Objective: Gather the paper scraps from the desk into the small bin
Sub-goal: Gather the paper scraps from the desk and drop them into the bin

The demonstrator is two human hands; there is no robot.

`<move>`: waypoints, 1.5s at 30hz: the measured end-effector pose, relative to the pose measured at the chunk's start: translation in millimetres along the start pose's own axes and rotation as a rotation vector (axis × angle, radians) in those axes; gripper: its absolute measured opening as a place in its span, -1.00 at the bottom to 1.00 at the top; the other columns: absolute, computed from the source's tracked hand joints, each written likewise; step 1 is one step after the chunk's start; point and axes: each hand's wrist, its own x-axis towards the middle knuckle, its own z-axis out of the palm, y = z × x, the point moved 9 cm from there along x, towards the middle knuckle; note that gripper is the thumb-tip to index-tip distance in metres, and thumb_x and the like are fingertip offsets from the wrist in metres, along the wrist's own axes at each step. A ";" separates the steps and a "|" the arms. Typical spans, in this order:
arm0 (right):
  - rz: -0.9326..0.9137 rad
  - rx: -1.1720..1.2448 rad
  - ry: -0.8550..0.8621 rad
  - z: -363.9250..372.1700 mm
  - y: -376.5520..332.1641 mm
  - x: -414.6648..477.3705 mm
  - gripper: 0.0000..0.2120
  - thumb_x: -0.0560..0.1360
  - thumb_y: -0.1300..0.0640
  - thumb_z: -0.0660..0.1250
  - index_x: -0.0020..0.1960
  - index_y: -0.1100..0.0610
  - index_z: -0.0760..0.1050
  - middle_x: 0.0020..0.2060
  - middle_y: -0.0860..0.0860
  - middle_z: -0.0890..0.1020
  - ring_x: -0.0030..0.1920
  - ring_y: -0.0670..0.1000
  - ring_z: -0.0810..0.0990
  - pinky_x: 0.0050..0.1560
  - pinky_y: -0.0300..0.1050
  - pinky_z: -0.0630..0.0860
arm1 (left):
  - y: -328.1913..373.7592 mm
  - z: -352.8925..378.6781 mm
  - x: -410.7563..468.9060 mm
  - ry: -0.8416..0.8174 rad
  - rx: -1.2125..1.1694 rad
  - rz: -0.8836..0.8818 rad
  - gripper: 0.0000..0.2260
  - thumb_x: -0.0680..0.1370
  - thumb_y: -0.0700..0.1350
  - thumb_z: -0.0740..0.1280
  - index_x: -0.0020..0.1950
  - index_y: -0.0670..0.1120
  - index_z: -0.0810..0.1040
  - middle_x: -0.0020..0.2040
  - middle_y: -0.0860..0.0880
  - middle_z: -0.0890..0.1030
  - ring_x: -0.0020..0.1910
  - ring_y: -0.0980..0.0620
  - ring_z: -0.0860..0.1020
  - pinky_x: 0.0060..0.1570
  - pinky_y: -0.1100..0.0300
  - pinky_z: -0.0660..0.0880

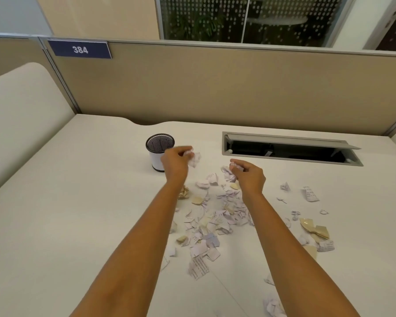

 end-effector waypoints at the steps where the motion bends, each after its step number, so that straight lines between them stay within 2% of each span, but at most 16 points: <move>1: 0.016 0.029 -0.006 5.3 -5.7 2.3 -0.77 0.47 0.25 0.41 0.13 0.18 0.63 0.09 0.15 0.67 -0.13 -0.04 0.63 -0.06 -0.33 0.57 | 5.5 -11.5 12.8 0.043 0.005 0.006 -0.82 0.46 -0.32 0.38 0.04 -0.23 0.66 0.00 -0.18 0.68 -0.14 0.06 0.55 -0.26 0.65 0.36; 3: 0.030 0.082 -0.037 19.5 -19.9 6.5 -0.78 0.46 0.26 0.41 0.11 0.16 0.64 0.11 0.17 0.66 0.05 0.07 0.63 0.13 -0.18 0.57 | 12.4 -30.8 36.3 0.108 -0.018 -0.003 -0.83 0.48 -0.33 0.35 0.03 -0.23 0.66 0.02 -0.17 0.68 -0.16 0.06 0.55 -0.22 0.61 0.39; 4: 0.020 0.102 -0.061 28.2 -28.7 8.1 -0.78 0.46 0.27 0.42 0.10 0.16 0.64 0.11 0.17 0.65 0.10 0.10 0.62 0.17 -0.13 0.56 | 14.6 -37.6 46.4 0.128 -0.024 -0.007 -0.83 0.49 -0.33 0.34 0.04 -0.24 0.65 0.03 -0.18 0.67 -0.14 0.04 0.57 -0.12 0.50 0.45; 6: -0.035 0.105 -0.098 46.6 -48.0 12.3 -0.78 0.46 0.28 0.41 0.10 0.17 0.64 0.09 0.13 0.66 0.06 0.07 0.63 0.09 -0.19 0.58 | 16.1 -46.4 63.3 0.162 0.047 0.000 -0.83 0.50 -0.32 0.33 0.04 -0.23 0.65 0.07 -0.17 0.65 0.00 -0.03 0.60 0.07 0.33 0.45; 8: -0.104 0.065 -0.092 63.7 -67.8 16.4 -0.79 0.46 0.28 0.41 0.08 0.17 0.65 0.06 0.09 0.67 -0.02 -0.02 0.61 -0.08 -0.37 0.52 | 11.8 -46.3 76.1 0.156 0.128 0.002 -0.83 0.51 -0.31 0.32 0.05 -0.23 0.65 0.10 -0.17 0.64 0.09 -0.08 0.59 0.12 0.29 0.44; 13: -0.235 -0.051 -0.101 113.6 -104.3 26.3 -0.80 0.47 0.26 0.40 0.08 0.17 0.66 0.03 0.08 0.70 0.03 0.04 0.64 -0.01 -0.22 0.53 | -12.1 -28.9 96.8 0.055 0.337 -0.005 -0.86 0.52 -0.31 0.31 0.00 -0.24 0.65 0.08 -0.18 0.64 0.06 -0.12 0.59 0.01 0.26 0.43; 19: -0.358 -0.155 -0.144 166.1 -119.0 32.1 -0.82 0.50 0.29 0.35 0.07 0.17 0.65 0.01 0.09 0.70 0.02 0.03 0.64 -0.09 -0.32 0.45 | -26.9 -9.8 110.9 -0.126 0.601 -0.089 -0.78 0.50 -0.22 0.37 0.12 -0.24 0.62 0.09 -0.21 0.61 0.00 -0.18 0.60 0.04 0.14 0.52; 23: -0.388 -0.224 -0.179 199.9 -110.4 33.4 -0.81 0.51 0.31 0.31 0.07 0.18 0.64 0.03 0.09 0.69 0.05 0.04 0.64 -0.05 -0.33 0.44 | -14.2 -21.5 115.0 -0.026 0.630 0.030 -0.80 0.55 -0.27 0.23 0.05 -0.25 0.63 0.02 -0.25 0.62 -0.15 -0.13 0.55 -0.15 0.17 0.45; 27: -0.443 -0.326 -0.269 231.4 -97.5 29.3 -0.77 0.53 0.33 0.27 0.13 0.23 0.61 0.07 0.15 0.68 0.08 0.10 0.65 0.11 -0.16 0.57 | -11.8 -44.3 116.9 0.102 0.547 0.080 -0.73 0.56 -0.33 0.17 0.18 -0.23 0.58 0.15 -0.23 0.59 0.05 -0.18 0.59 -0.05 0.14 0.49; 29: -0.492 -0.403 -0.344 247.5 -92.7 24.6 -0.76 0.53 0.32 0.27 0.16 0.25 0.59 0.07 0.18 0.68 0.06 0.14 0.66 0.12 -0.01 0.59 | -14.5 -50.9 118.0 0.135 0.507 0.087 -0.72 0.56 -0.35 0.16 0.19 -0.22 0.57 0.17 -0.22 0.58 0.07 -0.16 0.59 -0.01 0.12 0.50; 32: -0.546 -0.576 -0.417 263.9 -88.0 16.3 -0.77 0.52 0.22 0.32 0.15 0.22 0.61 0.05 0.17 0.68 0.03 0.16 0.66 0.12 0.02 0.60 | -17.9 -55.2 116.5 0.157 0.451 0.085 -0.72 0.58 -0.33 0.15 0.20 -0.21 0.57 0.16 -0.20 0.60 0.06 -0.13 0.60 -0.04 0.18 0.50; 36: -0.549 -0.482 -0.316 243.7 -96.1 17.1 -0.77 0.56 0.21 0.27 0.16 0.20 0.61 0.11 0.12 0.65 0.10 0.10 0.61 0.16 -0.06 0.56 | -13.1 -54.3 105.7 0.146 0.432 0.130 -0.72 0.57 -0.32 0.15 0.20 -0.20 0.56 0.19 -0.18 0.58 0.11 -0.11 0.57 0.04 0.16 0.51; 38: -0.522 -0.364 -0.244 217.8 -99.3 22.0 -0.79 0.54 0.23 0.28 0.12 0.19 0.61 0.09 0.10 0.65 0.06 0.07 0.62 0.14 -0.08 0.54 | -6.3 -50.2 96.4 0.127 0.428 0.169 -0.73 0.56 -0.31 0.17 0.18 -0.19 0.57 0.18 -0.17 0.58 0.14 -0.11 0.54 0.10 0.12 0.50; 40: -0.486 -0.319 -0.201 190.0 -94.4 27.3 -0.81 0.53 0.24 0.30 0.10 0.18 0.62 0.05 0.09 0.65 -0.01 0.05 0.63 0.09 -0.13 0.55 | -1.2 -43.0 83.9 0.103 0.445 0.201 -0.76 0.56 -0.29 0.19 0.14 -0.18 0.58 0.15 -0.15 0.59 0.13 -0.11 0.53 0.07 0.15 0.47; 42: -0.470 -0.358 -0.183 163.0 -82.4 29.6 -0.82 0.54 0.23 0.30 0.10 0.17 0.62 0.04 0.10 0.66 -0.03 0.03 0.63 0.07 -0.16 0.55 | 0.5 -31.7 66.5 0.059 0.454 0.231 -0.80 0.55 -0.27 0.23 0.09 -0.18 0.60 0.10 -0.15 0.61 0.09 -0.11 0.55 -0.02 0.18 0.43; 45: -0.423 -0.495 -0.193 127.2 -51.9 27.3 -0.81 0.55 0.19 0.30 0.12 0.15 0.60 0.07 0.09 0.66 0.01 0.03 0.63 0.05 -0.21 0.53 | -10.6 -3.1 32.7 -0.097 0.469 0.271 -0.77 0.54 -0.20 0.29 0.19 -0.15 0.55 0.22 -0.10 0.56 0.27 -0.06 0.44 0.16 0.14 0.41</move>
